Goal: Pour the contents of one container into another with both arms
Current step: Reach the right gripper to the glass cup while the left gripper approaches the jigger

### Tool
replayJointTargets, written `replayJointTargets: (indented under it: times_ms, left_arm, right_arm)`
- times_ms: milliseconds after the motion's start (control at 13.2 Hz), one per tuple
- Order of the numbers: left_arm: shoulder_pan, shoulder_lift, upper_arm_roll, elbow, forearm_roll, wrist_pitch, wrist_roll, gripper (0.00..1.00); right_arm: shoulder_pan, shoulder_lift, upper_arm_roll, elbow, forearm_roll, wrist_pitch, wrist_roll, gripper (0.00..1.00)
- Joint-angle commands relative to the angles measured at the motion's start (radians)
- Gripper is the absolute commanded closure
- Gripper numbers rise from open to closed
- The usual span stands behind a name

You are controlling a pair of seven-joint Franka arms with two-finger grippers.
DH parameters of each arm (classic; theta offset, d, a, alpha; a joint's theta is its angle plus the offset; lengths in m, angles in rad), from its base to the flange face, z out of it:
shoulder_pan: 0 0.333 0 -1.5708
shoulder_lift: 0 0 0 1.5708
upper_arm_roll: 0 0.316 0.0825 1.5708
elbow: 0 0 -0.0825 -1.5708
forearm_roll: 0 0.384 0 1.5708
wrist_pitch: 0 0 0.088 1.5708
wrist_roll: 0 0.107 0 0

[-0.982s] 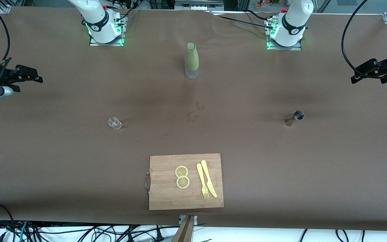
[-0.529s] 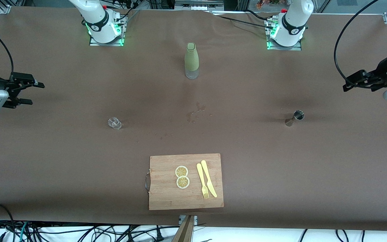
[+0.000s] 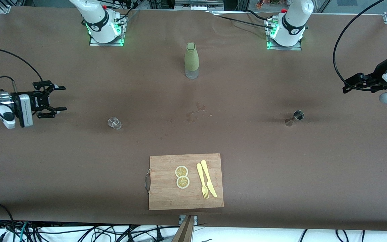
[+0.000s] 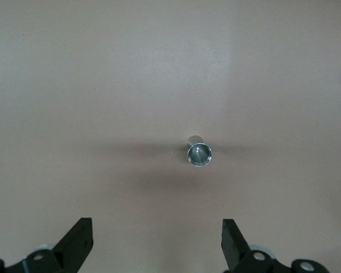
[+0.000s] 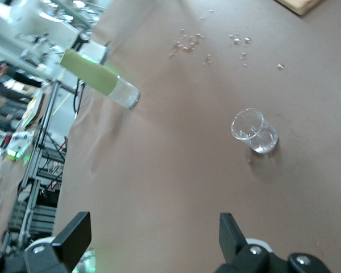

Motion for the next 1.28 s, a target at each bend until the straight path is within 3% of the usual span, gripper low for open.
replayJointTargets:
  times_ms: [0,227,378,680,906,1208]
  left_arm:
    - [0.003,0.002,-0.004,0.015,0.019,-0.008,-0.002,0.00]
    - [0.041,0.022,-0.005,-0.003,0.010,-0.057,0.076,0.00]
    - [0.081,0.054,-0.004,-0.014,-0.059,-0.042,0.224,0.00]
    - [0.129,0.066,0.008,-0.102,-0.105,0.048,0.465,0.00]
    - [0.132,0.095,0.079,-0.196,-0.236,0.212,0.714,0.00]
    - [0.130,0.219,0.180,-0.201,-0.447,0.259,1.044,0.00]
  right_arm:
    - [-0.010,0.091,0.008,0.030,0.071,-0.013,-0.249,0.00]
    - [-0.004,0.145,0.014,0.047,0.177,0.083,-0.521,0.00]
    - [-0.002,0.194,0.016,0.051,0.249,0.150,-0.674,0.00]
    - [0.021,0.262,0.017,0.051,0.371,0.201,-0.785,0.00]
    - [0.061,0.309,0.017,0.050,0.456,0.208,-0.810,0.00]
    - [0.093,0.345,0.017,0.036,0.481,0.203,-0.837,0.00]
